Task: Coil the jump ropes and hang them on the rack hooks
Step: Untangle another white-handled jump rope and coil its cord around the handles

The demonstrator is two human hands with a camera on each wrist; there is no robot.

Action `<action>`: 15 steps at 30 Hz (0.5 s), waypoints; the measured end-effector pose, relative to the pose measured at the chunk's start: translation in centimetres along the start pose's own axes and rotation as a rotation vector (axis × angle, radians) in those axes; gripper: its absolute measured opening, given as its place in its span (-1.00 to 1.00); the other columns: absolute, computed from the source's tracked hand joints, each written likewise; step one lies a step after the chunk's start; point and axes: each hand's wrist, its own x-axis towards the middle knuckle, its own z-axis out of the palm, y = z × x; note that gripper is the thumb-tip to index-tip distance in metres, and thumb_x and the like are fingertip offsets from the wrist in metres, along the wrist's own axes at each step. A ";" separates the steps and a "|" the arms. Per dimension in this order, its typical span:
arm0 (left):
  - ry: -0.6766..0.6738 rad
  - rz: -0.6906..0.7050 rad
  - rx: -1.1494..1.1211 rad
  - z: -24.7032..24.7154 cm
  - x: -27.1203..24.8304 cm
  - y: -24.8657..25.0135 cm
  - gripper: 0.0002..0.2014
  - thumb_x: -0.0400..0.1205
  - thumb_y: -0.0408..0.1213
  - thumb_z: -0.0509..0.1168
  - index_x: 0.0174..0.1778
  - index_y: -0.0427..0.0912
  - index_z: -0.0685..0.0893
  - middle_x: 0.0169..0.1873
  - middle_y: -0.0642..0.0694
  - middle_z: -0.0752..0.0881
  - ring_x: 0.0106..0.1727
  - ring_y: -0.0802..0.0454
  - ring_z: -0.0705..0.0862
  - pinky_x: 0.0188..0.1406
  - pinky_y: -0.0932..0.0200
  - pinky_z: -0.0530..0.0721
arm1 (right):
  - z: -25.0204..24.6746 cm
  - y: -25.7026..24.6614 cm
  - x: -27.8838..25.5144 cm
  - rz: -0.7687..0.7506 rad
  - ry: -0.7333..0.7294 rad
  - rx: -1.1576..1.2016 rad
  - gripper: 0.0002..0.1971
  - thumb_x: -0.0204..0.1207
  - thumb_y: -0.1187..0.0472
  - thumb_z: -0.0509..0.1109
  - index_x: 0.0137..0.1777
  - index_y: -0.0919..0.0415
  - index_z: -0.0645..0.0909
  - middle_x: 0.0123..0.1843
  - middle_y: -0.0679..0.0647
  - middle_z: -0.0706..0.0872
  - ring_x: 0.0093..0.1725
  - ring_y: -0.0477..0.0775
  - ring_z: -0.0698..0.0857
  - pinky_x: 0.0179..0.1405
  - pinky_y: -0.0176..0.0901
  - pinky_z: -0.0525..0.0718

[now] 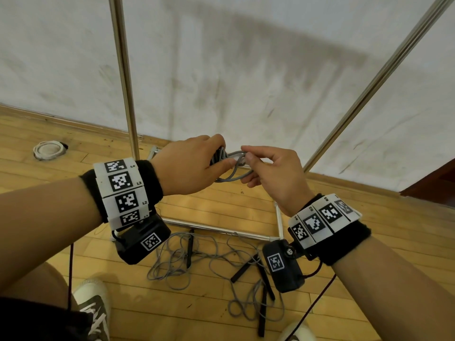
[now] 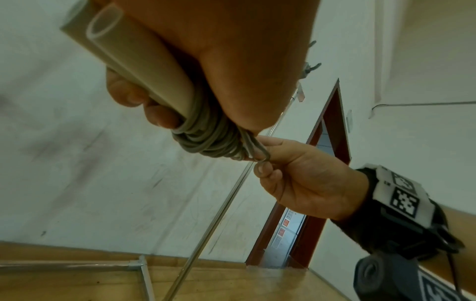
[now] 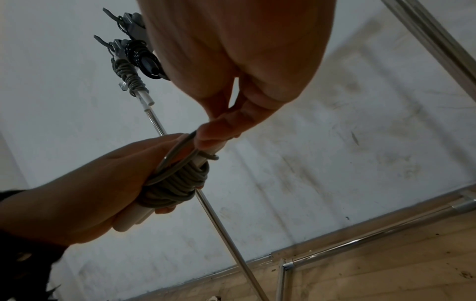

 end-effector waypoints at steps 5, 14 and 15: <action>-0.002 0.017 0.010 0.0 -0.1 0.1 -0.44 0.64 0.37 -0.10 0.24 0.03 0.48 -0.14 0.08 0.62 -0.29 0.21 0.58 -0.40 0.15 0.57 | 0.1 0.1 -0.1 0.019 -0.004 0.000 -0.78 0.62 0.34 0.40 0.23 0.19 0.71 -0.06 0.09 0.80 -0.42 0.16 0.81 -0.46 -0.22 0.70; -0.026 0.128 0.142 0.0 -0.4 0.2 -0.35 0.61 0.40 -0.15 0.33 0.01 0.48 -0.02 0.06 0.65 -0.25 0.05 0.63 -0.42 0.14 0.57 | 0.1 0.4 -0.2 0.080 -0.064 -0.007 -0.93 0.56 0.38 0.46 -0.02 0.23 0.68 -0.17 0.13 0.78 -0.45 0.21 0.80 -0.52 -0.19 0.71; -0.038 0.126 0.138 0.0 -0.4 0.3 -0.35 0.61 0.40 -0.15 0.33 0.01 0.48 -0.03 0.05 0.65 -0.23 0.04 0.64 -0.37 0.08 0.63 | 0.1 0.4 -0.2 0.080 -0.066 -0.019 -0.93 0.56 0.38 0.46 -0.03 0.24 0.68 -0.18 0.14 0.78 -0.45 0.20 0.80 -0.51 -0.18 0.72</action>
